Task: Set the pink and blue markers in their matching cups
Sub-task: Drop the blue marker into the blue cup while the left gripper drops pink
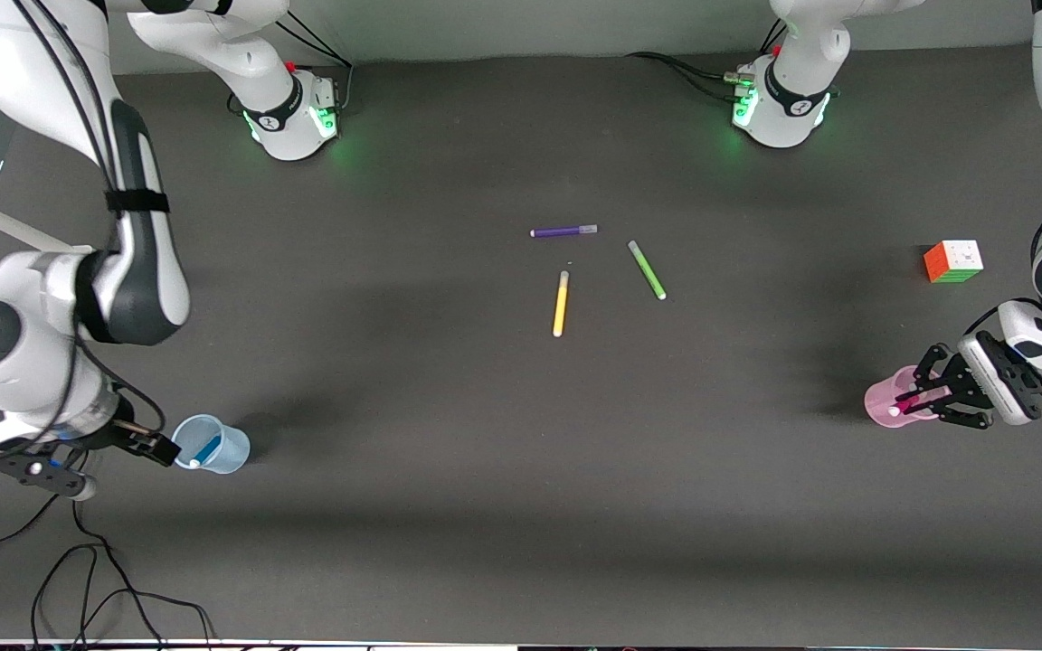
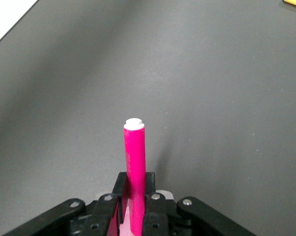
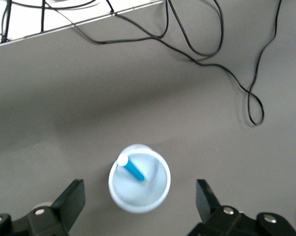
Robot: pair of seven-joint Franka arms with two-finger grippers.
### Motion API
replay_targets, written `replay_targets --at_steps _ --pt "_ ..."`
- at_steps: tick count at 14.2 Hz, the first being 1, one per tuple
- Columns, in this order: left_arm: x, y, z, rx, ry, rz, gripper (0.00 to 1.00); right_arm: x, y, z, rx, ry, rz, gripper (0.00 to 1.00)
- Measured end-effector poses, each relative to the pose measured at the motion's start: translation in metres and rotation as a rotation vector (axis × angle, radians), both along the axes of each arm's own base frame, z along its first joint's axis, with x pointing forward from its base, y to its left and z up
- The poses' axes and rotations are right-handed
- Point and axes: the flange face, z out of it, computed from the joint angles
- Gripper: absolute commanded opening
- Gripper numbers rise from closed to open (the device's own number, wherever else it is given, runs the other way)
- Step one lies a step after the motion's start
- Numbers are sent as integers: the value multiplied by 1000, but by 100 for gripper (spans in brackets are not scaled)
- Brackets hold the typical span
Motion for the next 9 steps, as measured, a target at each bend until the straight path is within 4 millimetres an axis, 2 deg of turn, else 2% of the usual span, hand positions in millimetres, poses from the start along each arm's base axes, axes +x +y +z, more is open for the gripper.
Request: replay_targets --at_steps 1,2,4,7,9 --pt "-1 2 -1 -3 2 0 10 -3 1 17 11 32 6 100" --pt "-1 3 -1 -4 1 0 31 -8 2 33 24 68 17 100" --pt "0 3 1 -4 -4 -2 39 -24 3 66 94 127 71 100" --pt "0 2 1 -5 -6 -3 40 -57 -2 119 174 190 163 100" --pt "0 2 1 -5 -6 -3 40 -77 -6 146 203 211 175 100"
